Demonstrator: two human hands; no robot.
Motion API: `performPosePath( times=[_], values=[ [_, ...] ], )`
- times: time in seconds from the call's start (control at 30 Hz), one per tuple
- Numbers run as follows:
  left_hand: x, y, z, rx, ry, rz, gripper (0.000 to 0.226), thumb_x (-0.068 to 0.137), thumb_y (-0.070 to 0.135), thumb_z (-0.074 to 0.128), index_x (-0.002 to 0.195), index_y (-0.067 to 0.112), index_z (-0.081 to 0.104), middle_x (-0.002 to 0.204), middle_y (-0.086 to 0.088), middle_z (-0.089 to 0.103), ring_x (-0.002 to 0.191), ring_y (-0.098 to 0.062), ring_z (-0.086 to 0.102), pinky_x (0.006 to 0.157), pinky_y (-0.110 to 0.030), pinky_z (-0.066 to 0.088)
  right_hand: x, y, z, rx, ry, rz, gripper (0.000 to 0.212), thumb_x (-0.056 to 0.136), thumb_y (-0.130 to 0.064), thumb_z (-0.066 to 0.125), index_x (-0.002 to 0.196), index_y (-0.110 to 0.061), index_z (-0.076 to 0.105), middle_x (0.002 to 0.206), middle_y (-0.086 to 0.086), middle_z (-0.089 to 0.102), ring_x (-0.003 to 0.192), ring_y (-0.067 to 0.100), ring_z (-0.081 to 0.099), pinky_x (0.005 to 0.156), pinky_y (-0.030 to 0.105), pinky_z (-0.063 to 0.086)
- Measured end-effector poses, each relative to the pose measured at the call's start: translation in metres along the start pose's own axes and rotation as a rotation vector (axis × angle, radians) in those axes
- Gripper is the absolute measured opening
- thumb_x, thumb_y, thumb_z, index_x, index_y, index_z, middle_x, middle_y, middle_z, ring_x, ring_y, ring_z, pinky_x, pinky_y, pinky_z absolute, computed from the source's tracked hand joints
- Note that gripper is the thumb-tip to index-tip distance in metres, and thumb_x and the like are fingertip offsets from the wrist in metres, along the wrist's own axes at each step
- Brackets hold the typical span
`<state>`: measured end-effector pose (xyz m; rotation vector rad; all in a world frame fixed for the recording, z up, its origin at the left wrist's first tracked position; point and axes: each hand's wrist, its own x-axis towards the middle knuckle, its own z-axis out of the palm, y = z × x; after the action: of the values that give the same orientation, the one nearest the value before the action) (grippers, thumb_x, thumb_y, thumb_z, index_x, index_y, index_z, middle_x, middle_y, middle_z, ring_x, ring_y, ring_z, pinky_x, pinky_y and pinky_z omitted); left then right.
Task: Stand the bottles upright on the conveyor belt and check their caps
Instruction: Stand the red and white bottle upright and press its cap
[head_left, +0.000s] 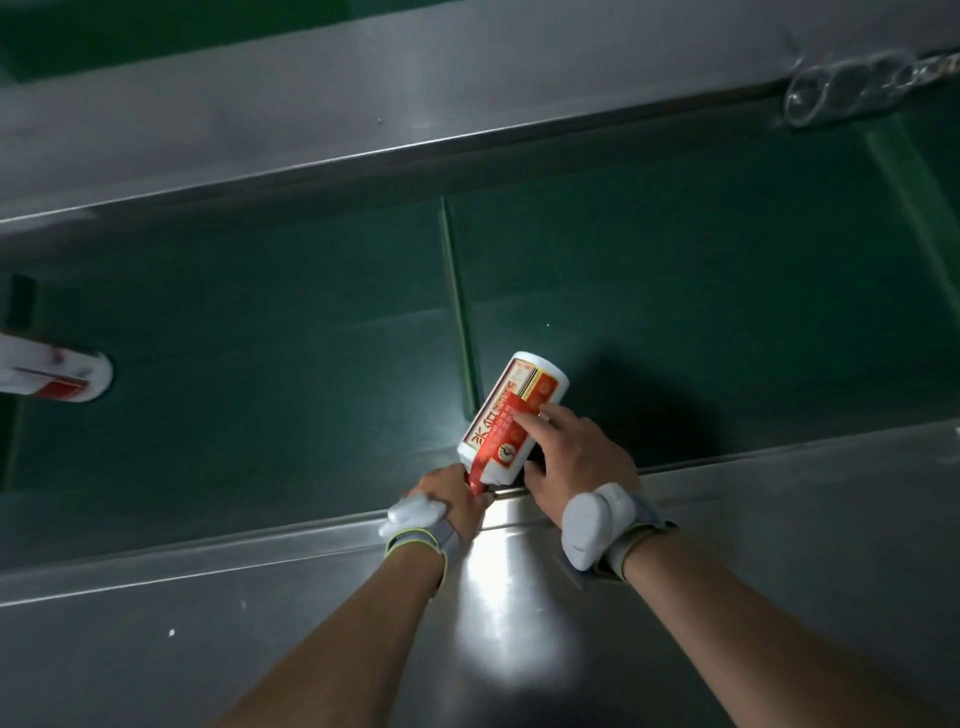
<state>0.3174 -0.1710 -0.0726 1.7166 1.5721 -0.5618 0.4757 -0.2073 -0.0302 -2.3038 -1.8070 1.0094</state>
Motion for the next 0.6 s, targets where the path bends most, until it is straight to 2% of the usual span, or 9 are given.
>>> performPosePath(
  times=[0.13,0.23,0.33,0.47,0.6],
  values=[
    [-0.017,0.007,-0.016,0.152,0.078,0.045,0.035,0.091,0.054,0.050,0.110,0.027,0.061,0.112,-0.003,0.068,0.102,-0.028,0.065,0.074,-0.029,0.047,0.006,-0.003,0.002,-0.038,-0.071,-0.088,0.063,0.086,-0.025,0.058,0.141,-0.037,0.031,0.155,-0.006,0.019,0.123,0.029,0.044,0.090,0.043,0.050],
    [-0.032,0.022,-0.032,0.202,0.208,0.173,0.037,0.091,0.054,0.045,0.104,0.023,0.061,0.105,-0.004,0.069,0.095,-0.031,0.066,0.071,-0.031,0.047,0.010,0.000,-0.008,-0.055,-0.092,-0.114,0.072,0.083,-0.019,0.058,0.143,-0.042,0.025,0.159,-0.004,0.009,0.124,0.032,0.043,0.089,0.042,0.050],
    [-0.038,0.049,-0.052,0.231,0.320,0.275,0.036,0.093,0.053,0.042,0.098,0.022,0.060,0.102,-0.003,0.067,0.090,-0.030,0.064,0.066,-0.030,0.042,0.011,0.009,-0.028,-0.030,-0.072,-0.051,0.085,0.082,-0.017,0.059,0.146,-0.046,0.012,0.160,-0.006,0.002,0.124,0.030,0.045,0.089,0.040,0.050],
    [-0.031,0.093,-0.079,0.261,0.364,0.360,0.034,0.096,0.049,0.040,0.101,0.023,0.061,0.106,-0.003,0.066,0.092,-0.029,0.063,0.065,-0.029,0.038,0.017,0.027,-0.046,0.059,0.022,-0.025,0.085,0.083,-0.020,0.058,0.145,-0.049,0.009,0.158,-0.008,0.010,0.122,0.027,0.051,0.086,0.039,0.052],
    [-0.014,0.127,-0.087,0.239,0.366,0.453,0.031,0.095,0.048,0.045,0.107,0.025,0.061,0.111,-0.001,0.062,0.097,-0.027,0.061,0.068,-0.029,0.040,0.022,0.044,-0.063,0.137,0.051,0.062,0.076,0.087,-0.029,0.056,0.147,-0.045,0.013,0.158,-0.007,0.016,0.130,0.022,0.045,0.095,0.035,0.046]
  ],
)
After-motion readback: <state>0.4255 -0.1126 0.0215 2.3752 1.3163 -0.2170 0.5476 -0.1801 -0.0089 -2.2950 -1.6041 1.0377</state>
